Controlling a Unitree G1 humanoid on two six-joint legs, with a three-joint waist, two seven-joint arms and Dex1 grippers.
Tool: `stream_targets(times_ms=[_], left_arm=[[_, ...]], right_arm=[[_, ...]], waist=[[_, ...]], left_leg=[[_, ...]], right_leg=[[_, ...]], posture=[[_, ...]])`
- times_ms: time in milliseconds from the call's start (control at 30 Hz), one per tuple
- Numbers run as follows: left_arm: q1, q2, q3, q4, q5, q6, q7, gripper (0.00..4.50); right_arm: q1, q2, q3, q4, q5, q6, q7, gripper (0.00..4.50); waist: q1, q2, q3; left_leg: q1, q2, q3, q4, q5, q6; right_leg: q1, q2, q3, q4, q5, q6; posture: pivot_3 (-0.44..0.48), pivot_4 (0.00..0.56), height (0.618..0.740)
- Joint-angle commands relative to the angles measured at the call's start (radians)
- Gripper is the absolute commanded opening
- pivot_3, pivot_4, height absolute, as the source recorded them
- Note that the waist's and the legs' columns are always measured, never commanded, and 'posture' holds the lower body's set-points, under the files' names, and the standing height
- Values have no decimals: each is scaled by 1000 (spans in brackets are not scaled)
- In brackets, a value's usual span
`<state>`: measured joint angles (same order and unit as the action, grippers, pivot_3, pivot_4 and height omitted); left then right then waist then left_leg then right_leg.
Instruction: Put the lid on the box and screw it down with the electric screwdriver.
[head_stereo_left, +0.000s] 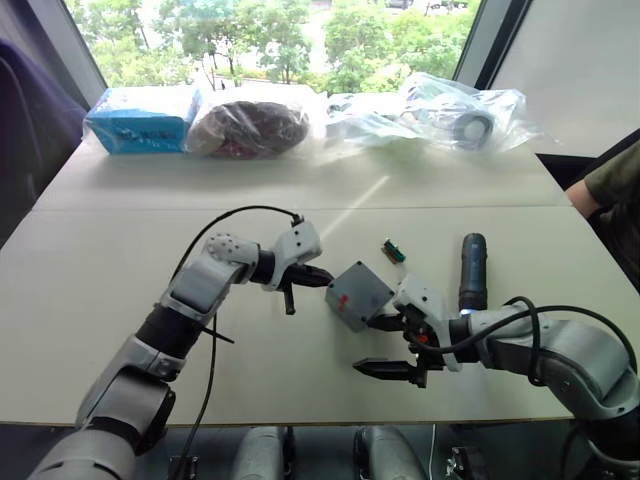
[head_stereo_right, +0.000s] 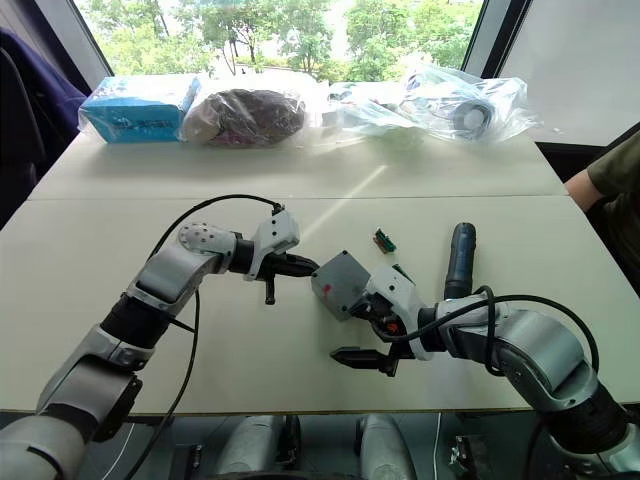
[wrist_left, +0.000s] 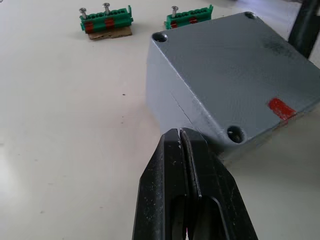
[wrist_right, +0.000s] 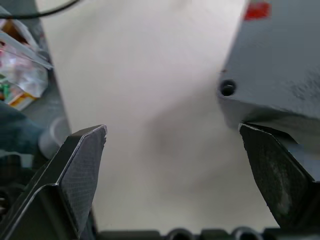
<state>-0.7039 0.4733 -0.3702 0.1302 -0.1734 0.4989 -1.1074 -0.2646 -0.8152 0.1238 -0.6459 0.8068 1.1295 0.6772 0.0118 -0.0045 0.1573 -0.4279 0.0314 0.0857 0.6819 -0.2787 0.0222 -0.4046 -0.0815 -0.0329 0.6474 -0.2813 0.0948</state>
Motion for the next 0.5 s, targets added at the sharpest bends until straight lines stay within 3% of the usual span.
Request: stream_targets(times_ms=[33,233,333,500], left_arm=[[-6,41,16,-11,18,-26,-21,0],[49,133,6,-59,38,-32,-64,0],[84,139,13,-110,6,-3,-83,0],[98,109,5,-136,4,21,-72,0]], right_arm=[[-4,-45,-73,-45,22,3,14,4435],[6,-162,-122,-40,-11,-27,70,4435],[-11,-209,-64,26,-125,-105,84,4435],[-49,-188,34,110,-250,-202,103,4435]], waist=[[0,0,0],[0,0,0],[1,0,0],[0,0,0]], left_leg=[[0,0,0,0,0,0],[0,0,0,0,0,0],[0,0,0,0,0,0],[0,0,0,1,0,0]], right_leg=[[0,0,0,0,0,0],[0,-1,0,0,0,0],[0,-1,0,0,0,0],[0,-1,0,0,0,0]], posture=[[0,150,740],[0,150,740],[0,150,740],[0,150,740]])
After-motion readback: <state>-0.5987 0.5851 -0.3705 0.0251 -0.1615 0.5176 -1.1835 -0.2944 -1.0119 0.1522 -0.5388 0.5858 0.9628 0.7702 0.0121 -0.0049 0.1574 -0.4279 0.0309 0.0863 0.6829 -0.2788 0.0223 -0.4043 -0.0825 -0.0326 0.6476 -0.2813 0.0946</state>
